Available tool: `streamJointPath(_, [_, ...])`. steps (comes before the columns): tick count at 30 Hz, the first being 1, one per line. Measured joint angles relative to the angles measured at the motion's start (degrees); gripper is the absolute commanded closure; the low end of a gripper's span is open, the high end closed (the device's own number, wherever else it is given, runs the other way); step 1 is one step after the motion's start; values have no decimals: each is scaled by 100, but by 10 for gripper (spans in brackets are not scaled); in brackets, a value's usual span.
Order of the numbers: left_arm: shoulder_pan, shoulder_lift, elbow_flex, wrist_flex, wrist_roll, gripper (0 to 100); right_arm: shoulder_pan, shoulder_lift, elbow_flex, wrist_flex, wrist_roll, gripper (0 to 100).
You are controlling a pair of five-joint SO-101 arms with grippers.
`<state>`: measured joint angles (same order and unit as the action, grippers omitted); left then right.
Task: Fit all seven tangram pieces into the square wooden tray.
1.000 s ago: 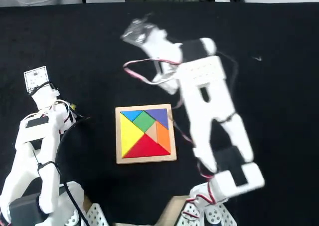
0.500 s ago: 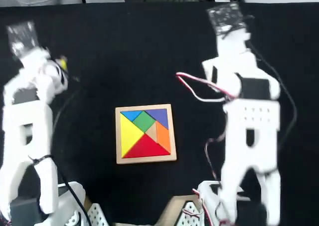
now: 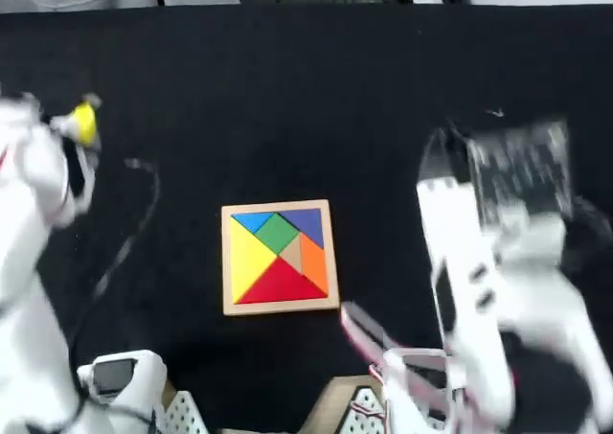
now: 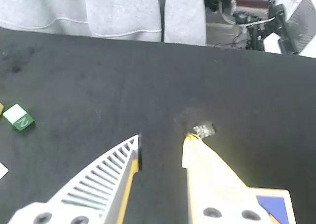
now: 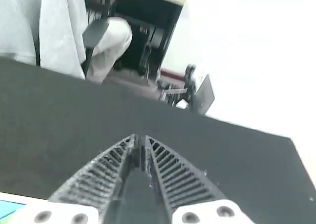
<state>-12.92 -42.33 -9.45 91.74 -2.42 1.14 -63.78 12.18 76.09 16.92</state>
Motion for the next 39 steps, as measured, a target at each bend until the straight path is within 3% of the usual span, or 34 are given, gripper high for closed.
streamJointPath(3, [158, -1037, 958, -79, -9, 841, -35, -598, -18, 325, 0, 987])
streamJointPath(7, [387, -2708, 2945, -791, -70, 841, -26, -1284, 114, 580, 9, 987])
streamJointPath(14, [440, -5916, 7349, -2611, -343, 841, -35, -2409, 1952, 167, 9, 987])
streamJointPath(16, [431, -5978, 8141, -2760, -343, 841, -26, -2769, 2629, -193, 9, 987])
streamJointPath(23, [475, -6171, 8888, -2910, -378, 841, -35, -3938, 4765, -1081, 0, 987])
streamJointPath(30, [246, -6136, 10532, -4229, -396, 838, -35, -3956, 6277, -1890, -9, 987])
streamJointPath(35, [132, -6163, 10567, -3921, -396, 838, -35, -3956, 7596, -2708, -9, 987])
streamJointPath(39, [70, -6163, 10567, -2954, -387, 838, -26, -3956, 8360, -2945, -9, 987])
